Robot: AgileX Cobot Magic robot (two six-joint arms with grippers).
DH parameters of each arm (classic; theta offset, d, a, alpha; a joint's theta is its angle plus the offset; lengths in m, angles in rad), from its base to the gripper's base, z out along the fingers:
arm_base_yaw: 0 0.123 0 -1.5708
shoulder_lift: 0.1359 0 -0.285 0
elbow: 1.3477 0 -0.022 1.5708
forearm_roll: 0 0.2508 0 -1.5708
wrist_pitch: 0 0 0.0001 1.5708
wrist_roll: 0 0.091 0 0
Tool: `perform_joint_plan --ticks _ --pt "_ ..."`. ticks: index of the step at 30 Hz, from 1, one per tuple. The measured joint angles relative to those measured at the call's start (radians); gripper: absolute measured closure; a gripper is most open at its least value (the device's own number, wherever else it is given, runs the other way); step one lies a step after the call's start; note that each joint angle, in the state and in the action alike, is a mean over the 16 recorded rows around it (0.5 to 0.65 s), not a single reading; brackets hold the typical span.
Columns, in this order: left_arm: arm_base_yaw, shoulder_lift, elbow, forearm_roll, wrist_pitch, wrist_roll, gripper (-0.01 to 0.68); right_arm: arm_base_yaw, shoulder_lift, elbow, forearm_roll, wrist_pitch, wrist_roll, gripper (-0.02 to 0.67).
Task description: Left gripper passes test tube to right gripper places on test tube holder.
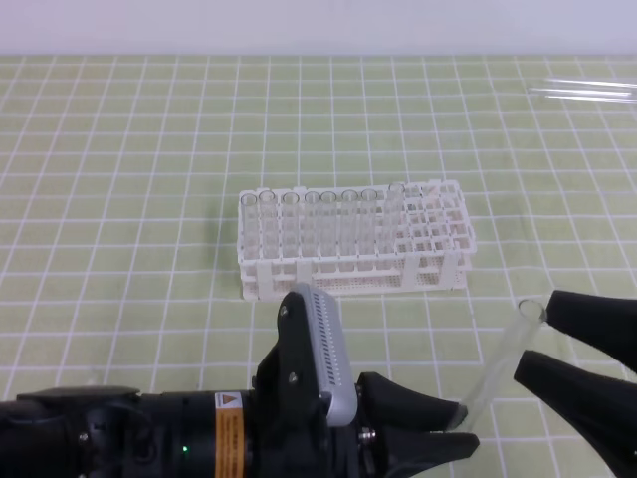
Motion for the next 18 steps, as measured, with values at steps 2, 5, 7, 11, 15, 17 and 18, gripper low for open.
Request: perform_joint_plan --ticks 2,5,7,11,15,17,18 --pt "0.000 -0.001 0.000 -0.003 -0.005 0.006 0.637 0.000 0.004 -0.008 0.000 -0.001 -0.003 0.230" --pt "0.000 -0.002 0.000 -0.005 -0.012 0.011 0.650 0.000 0.015 -0.020 0.000 0.004 -0.006 0.230" --pt "0.000 -0.001 0.000 -0.004 -0.012 0.011 0.643 0.000 0.028 -0.028 0.000 0.011 -0.006 0.230" --pt "0.000 -0.001 0.000 -0.006 -0.012 0.010 0.643 0.000 0.060 -0.041 0.000 0.035 -0.014 0.230" --pt "0.000 -0.001 0.000 -0.008 -0.014 0.010 0.643 0.000 0.097 -0.047 0.000 0.062 -0.027 0.230" --pt "0.000 -0.001 0.000 -0.009 -0.015 0.010 0.643 0.000 0.116 -0.050 0.000 0.076 -0.033 0.230" --pt "0.000 -0.001 0.000 -0.008 -0.014 0.009 0.637 0.000 0.124 -0.052 0.000 0.083 -0.037 0.230"
